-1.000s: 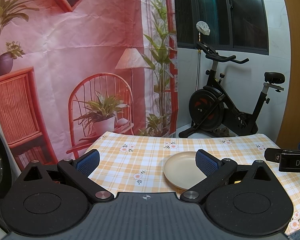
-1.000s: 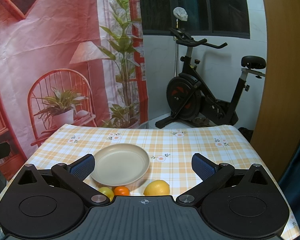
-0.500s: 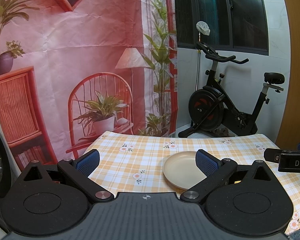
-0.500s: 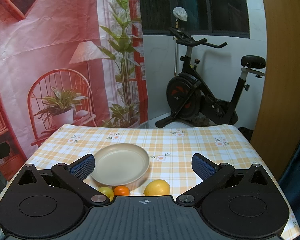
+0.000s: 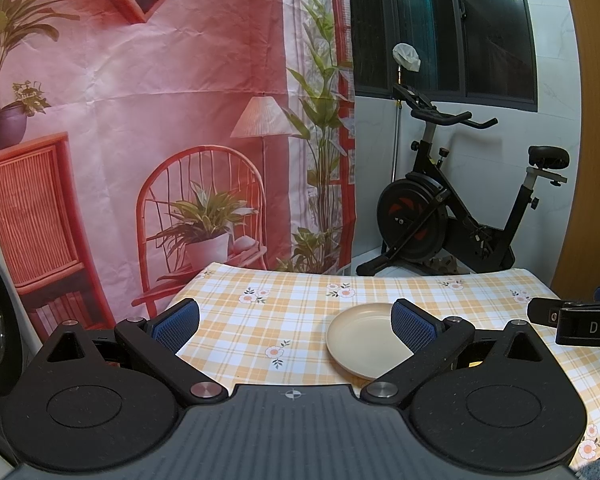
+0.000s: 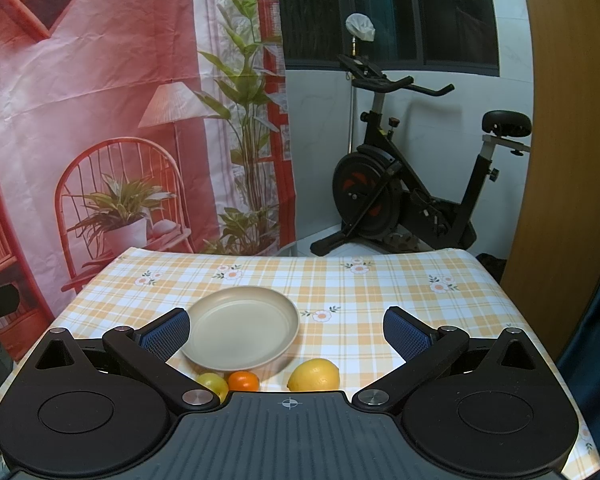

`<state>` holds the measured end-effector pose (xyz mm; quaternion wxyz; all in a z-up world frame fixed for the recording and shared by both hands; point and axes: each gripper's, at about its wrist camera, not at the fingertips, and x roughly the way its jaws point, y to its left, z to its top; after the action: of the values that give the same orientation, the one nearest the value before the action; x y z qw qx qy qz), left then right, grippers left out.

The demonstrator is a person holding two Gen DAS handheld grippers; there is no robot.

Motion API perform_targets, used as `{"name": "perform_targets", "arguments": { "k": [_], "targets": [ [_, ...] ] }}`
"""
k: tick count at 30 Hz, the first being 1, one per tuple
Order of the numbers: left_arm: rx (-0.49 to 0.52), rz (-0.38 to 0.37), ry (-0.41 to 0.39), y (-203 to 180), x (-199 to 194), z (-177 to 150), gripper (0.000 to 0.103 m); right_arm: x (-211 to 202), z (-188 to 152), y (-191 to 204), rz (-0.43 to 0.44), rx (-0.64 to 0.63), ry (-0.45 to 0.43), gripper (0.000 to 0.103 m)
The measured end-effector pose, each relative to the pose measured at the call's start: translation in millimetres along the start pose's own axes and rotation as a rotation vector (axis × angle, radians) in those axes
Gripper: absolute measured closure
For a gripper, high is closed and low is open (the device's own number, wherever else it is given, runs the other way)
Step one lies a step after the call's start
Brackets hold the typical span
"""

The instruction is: Organize fruits

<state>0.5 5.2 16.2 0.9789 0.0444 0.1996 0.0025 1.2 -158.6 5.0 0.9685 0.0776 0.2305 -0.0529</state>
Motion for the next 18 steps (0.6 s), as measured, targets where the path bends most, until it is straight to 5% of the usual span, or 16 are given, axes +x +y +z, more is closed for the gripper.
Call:
{"name": "perform_targets", "arguments": {
  "k": [18],
  "targets": [
    [-0.015, 0.062, -0.012, 0.6, 11.6, -9.9, 0.000, 3.8, -7.7, 3.8, 0.012, -0.029, -0.041, 0.000]
  ]
}}
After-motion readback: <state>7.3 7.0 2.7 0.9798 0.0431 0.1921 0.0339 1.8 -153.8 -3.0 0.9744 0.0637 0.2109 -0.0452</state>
